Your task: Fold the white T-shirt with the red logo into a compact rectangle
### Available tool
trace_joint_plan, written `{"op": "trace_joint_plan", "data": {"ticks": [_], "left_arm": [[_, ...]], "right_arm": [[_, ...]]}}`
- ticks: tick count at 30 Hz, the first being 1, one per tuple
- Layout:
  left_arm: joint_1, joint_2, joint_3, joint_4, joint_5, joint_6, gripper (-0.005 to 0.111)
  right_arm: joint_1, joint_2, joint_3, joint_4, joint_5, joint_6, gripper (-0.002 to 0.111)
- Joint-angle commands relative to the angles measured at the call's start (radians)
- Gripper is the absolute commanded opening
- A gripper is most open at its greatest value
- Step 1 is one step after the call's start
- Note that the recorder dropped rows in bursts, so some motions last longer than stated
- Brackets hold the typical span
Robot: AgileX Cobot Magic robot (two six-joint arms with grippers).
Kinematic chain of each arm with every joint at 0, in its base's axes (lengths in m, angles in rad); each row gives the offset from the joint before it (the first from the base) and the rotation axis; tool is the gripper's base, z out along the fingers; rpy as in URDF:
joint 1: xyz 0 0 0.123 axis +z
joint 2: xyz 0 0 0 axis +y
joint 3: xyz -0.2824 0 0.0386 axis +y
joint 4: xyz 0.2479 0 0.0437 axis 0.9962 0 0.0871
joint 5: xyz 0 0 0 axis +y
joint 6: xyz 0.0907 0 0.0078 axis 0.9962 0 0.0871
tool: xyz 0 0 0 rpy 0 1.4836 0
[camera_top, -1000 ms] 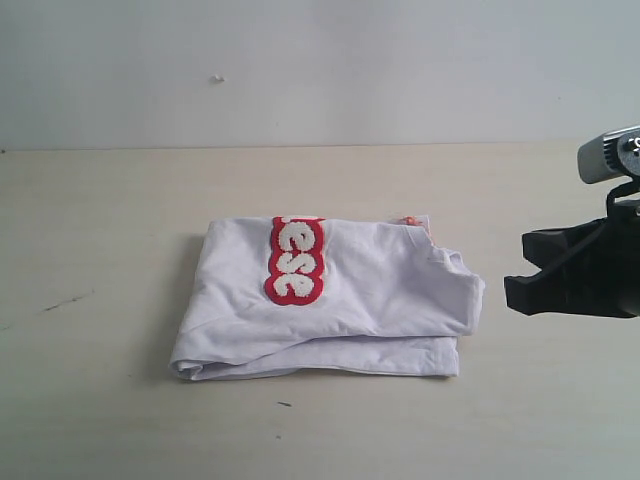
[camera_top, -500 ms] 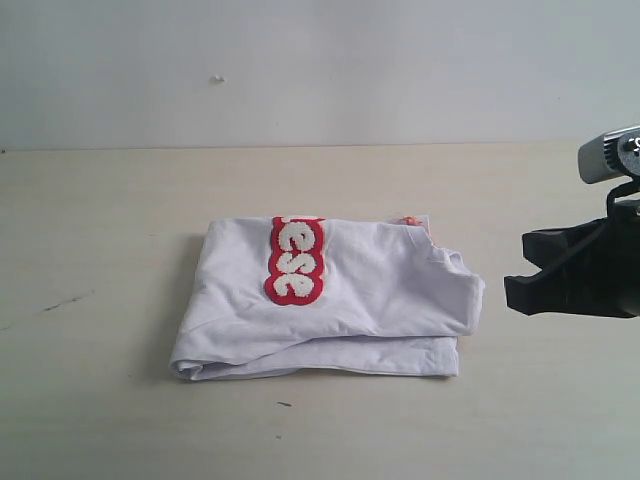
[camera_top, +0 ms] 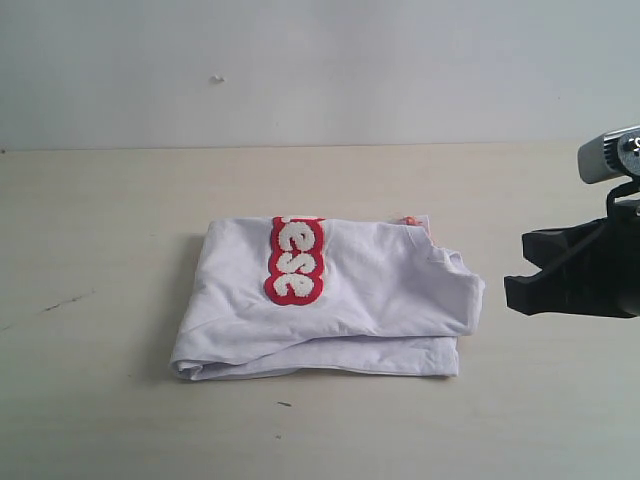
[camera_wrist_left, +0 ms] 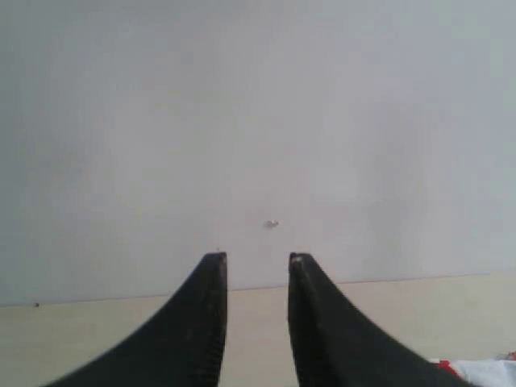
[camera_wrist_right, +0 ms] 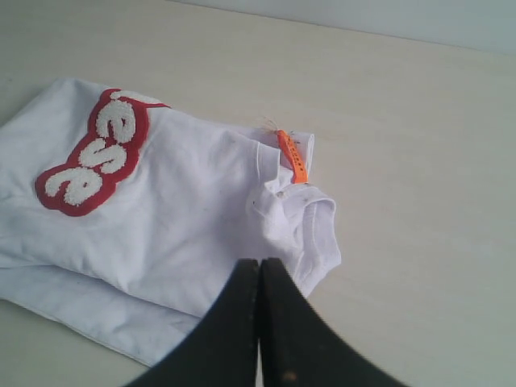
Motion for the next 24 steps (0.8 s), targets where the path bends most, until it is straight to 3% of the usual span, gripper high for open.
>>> {"op": "trace_joint_plan", "data": {"ticks": [1, 12, 17, 24], "left_arm": [[0.002, -0.005, 0.005, 0.159, -0.003, -0.189, 0.028], [0.002, -0.005, 0.063, 0.794, 0.04, -0.788, 0.028], [0.002, -0.005, 0.067, 1.083, 0.143, -1.061, 0.028], [0.002, -0.005, 0.068, 1.352, 0.347, -1.413, 0.028]], "right_arm": [[0.001, -0.008, 0.005, -0.007, -0.007, 0.002, 0.0], [0.001, -0.008, 0.005, -0.007, -0.007, 0.002, 0.0], [0.001, -0.008, 0.005, -0.007, -0.007, 0.002, 0.0], [0.001, -0.008, 0.003, -0.007, -0.033, 0.002, 0.0]]}}
